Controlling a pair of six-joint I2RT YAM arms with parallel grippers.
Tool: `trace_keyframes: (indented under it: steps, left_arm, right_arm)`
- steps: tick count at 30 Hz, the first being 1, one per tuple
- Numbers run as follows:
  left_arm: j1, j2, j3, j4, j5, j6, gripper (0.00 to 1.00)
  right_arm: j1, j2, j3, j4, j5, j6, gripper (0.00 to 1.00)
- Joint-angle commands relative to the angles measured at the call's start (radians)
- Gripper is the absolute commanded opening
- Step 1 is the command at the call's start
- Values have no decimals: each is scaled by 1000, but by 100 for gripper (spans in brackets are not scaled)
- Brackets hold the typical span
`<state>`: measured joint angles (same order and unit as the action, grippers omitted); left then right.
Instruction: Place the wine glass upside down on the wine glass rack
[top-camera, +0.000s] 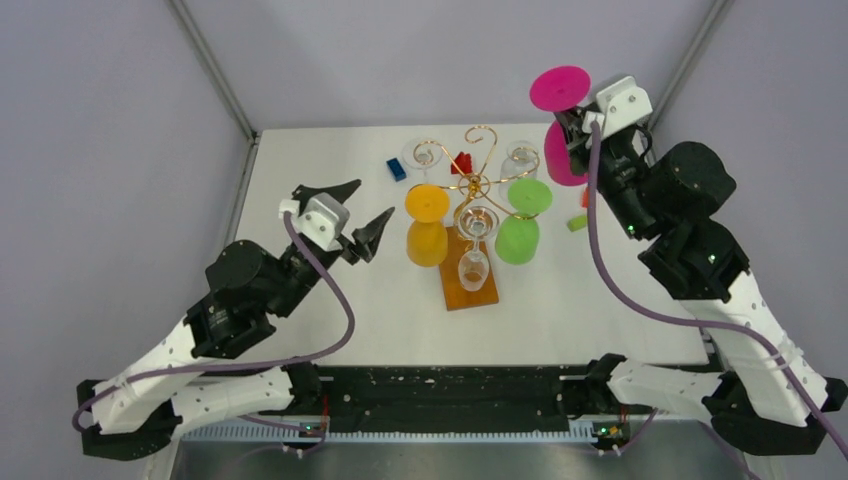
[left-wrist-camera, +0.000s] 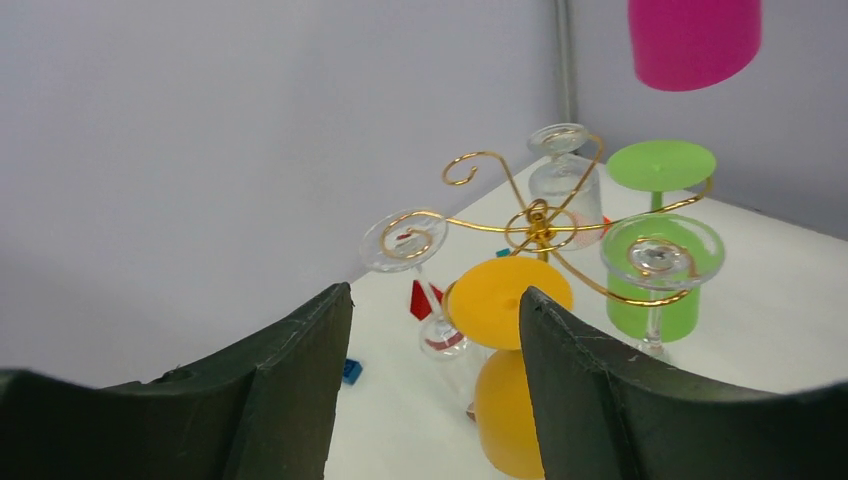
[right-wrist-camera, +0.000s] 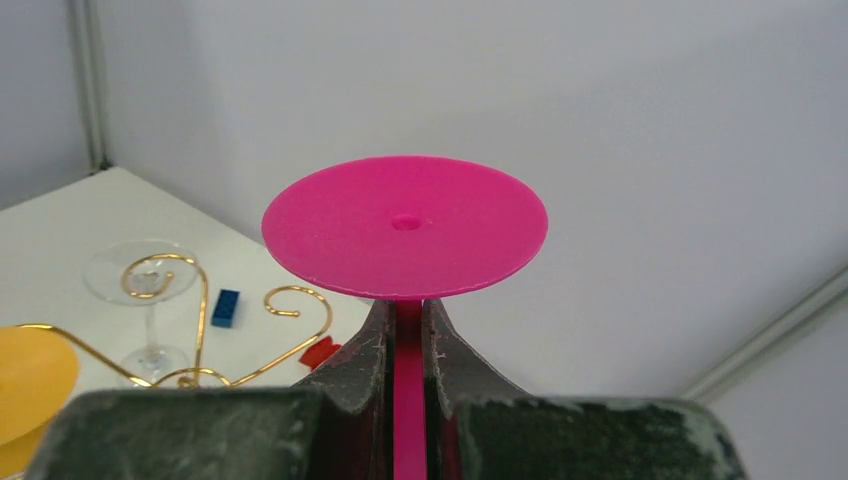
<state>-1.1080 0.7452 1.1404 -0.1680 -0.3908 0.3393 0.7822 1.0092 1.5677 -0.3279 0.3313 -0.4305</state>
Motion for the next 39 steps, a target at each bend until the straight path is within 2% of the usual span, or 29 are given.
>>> trace_keyframes:
  steps: [1, 4, 8, 13, 18, 22, 23, 28, 32, 34, 37, 38, 39]
  left_arm:
    - [132, -2, 23, -41, 74, -165, 67]
    - [297, -7, 30, -67, 202, -272, 65]
    - [419, -4, 41, -103, 305, -371, 62]
    - [452, -7, 32, -128, 327, -382, 61]
    - [459, -24, 10, -138, 329, -360, 61]
    - [464, -34, 7, -154, 328, -327, 61]
    - [466, -34, 7, -164, 326, -305, 60]
    - [468, -27, 23, -206, 284, -248, 57]
    - [467, -35, 46, -217, 238, -202, 54]
    - [468, -35, 52, -206, 233, -181, 54]
    - [468, -24, 60, -202, 229, -161, 53]
    - [467, -21, 59, -200, 228, -154, 53]
    - [467, -17, 56, -201, 222, -147, 53]
  right_arm:
    - [-71, 40, 73, 49, 11, -71, 0]
    - [-147, 77, 90, 49, -45, -53, 0]
    - [-345, 137, 119, 55, -245, 28, 0]
    - [-570, 214, 100, 162, -488, 110, 0]
    - [-731, 325, 86, 292, -680, 186, 0]
    - [-830, 424, 58, 456, -852, 212, 0]
    - [-872, 506, 60, 549, -940, 260, 0]
    - [-931, 673, 38, 854, -1178, 367, 0]
    - [-937, 854, 134, 974, -1356, 436, 0]
    - [-937, 948, 194, 1109, -1423, 553, 0]
    - [-936, 1084, 281, 1433, -1454, 852, 0]
    - [-933, 1129, 323, 1496, -1468, 913, 0]
    - [-925, 1158, 358, 1491, -1474, 930, 0]
